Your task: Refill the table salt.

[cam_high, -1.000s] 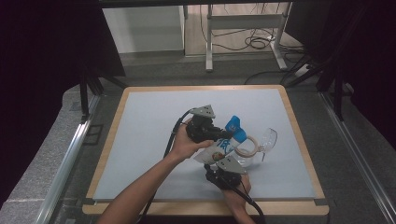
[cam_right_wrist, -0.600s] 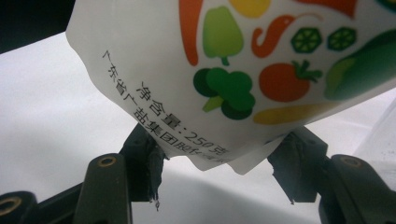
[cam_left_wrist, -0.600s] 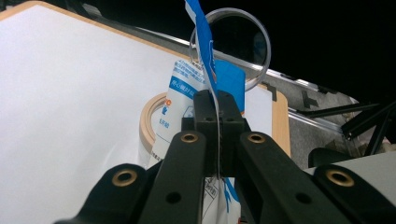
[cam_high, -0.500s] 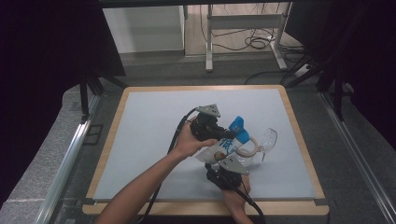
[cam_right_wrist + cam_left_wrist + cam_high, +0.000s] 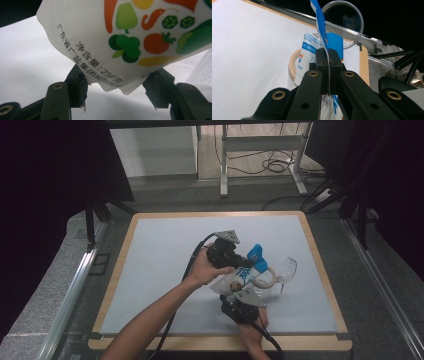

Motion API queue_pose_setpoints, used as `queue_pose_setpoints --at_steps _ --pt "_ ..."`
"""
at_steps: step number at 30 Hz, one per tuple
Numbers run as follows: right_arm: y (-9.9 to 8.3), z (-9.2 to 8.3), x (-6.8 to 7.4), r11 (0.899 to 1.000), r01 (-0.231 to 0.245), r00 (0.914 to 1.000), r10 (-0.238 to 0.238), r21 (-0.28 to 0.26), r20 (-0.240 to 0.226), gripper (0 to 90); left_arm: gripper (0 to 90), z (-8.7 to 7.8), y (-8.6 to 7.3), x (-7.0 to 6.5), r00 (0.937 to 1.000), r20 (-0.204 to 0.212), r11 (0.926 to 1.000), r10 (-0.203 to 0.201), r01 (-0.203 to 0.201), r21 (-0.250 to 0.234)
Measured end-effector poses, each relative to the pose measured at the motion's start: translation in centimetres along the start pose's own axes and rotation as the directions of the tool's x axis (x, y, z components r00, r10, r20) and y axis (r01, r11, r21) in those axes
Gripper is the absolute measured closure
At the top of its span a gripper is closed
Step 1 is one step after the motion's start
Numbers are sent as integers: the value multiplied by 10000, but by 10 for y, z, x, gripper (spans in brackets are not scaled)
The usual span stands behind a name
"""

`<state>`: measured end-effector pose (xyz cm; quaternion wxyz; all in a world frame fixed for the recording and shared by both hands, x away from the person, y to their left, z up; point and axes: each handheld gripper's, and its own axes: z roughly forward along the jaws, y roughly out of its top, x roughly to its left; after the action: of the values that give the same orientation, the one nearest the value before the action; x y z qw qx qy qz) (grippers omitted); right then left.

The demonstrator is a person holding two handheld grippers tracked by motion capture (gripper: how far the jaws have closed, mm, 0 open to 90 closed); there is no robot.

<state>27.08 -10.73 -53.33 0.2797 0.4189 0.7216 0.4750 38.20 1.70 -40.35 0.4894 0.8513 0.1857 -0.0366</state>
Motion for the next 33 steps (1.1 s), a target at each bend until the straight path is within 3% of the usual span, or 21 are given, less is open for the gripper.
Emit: queue_pose_setpoints --at_steps 16,33 --pt "0 1 3 9998 -183 9998 183 68 -104 429 900 4 4 8 9999 84 9991 -131 128 415" --pt "1 2 4 9980 -621 9981 620 -97 -61 431 900 14 17 8 9996 -18 9904 296 -291 1351"
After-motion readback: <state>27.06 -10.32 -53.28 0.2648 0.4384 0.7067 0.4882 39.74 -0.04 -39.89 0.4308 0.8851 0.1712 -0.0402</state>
